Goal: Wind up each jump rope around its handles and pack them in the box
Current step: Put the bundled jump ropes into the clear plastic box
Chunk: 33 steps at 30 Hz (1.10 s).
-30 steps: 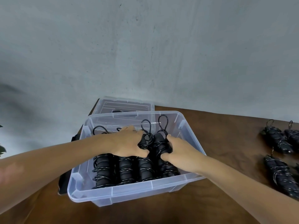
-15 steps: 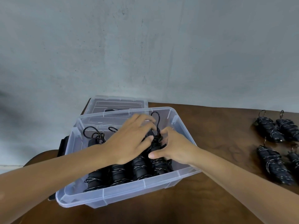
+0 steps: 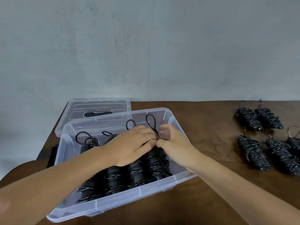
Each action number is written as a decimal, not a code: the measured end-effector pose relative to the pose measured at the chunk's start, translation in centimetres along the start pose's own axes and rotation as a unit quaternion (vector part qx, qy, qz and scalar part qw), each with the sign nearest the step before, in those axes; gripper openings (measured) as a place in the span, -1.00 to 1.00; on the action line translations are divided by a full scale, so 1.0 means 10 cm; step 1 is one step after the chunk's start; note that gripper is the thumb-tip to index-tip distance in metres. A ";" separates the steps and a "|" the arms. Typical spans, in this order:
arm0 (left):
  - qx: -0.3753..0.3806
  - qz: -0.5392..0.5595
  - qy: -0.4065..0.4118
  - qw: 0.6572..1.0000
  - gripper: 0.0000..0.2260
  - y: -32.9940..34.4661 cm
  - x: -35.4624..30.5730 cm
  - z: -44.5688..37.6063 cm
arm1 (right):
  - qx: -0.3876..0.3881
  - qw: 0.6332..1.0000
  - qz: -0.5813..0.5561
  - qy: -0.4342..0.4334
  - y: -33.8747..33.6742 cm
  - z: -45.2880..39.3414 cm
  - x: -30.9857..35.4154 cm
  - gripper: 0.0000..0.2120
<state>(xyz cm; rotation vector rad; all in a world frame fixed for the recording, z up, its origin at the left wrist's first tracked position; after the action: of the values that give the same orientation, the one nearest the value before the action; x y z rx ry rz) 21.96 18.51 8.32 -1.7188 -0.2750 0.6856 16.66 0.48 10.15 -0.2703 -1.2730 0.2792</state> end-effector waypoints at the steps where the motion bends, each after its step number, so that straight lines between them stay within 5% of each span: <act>1: 0.004 -0.001 0.008 1.000 -0.60 0.01 -0.04 -0.07 | -0.010 1.000 -0.018 0.000 -0.07 0.01 -0.02 -0.46; 9: 0.048 0.018 0.034 0.998 -0.63 0.14 -0.32 -0.66 | -0.093 0.989 -0.114 0.007 -0.64 0.09 -0.26 -0.69; 25: 0.052 0.057 0.101 0.992 -0.45 0.46 -0.90 -1.77 | -0.148 0.971 -0.187 0.001 -1.72 0.29 -0.61 -0.73; 30: 0.062 0.042 0.089 0.993 -0.46 0.52 -0.98 -1.94 | -0.094 0.930 -0.352 -0.053 -2.18 0.31 -0.57 -0.65; 33: 0.072 0.045 0.074 0.994 -0.49 0.50 -1.00 -1.94 | -0.145 0.909 -0.377 -0.104 -2.65 0.31 -0.56 -0.75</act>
<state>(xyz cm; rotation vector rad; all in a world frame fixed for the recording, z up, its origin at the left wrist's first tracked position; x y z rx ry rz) 24.24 -3.74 8.90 -1.6412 -0.0436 0.6233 13.65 -26.16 15.21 0.0195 -1.5349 -0.5639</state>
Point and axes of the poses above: each hand's wrist, its own z-axis away from the middle knuckle, its own y-axis out of the palm, x = y × z, the point moved 1 cm from there along -z, towards the middle knuckle, and after that the axes turned 10 degrees about -z, right-handed, at the moved point
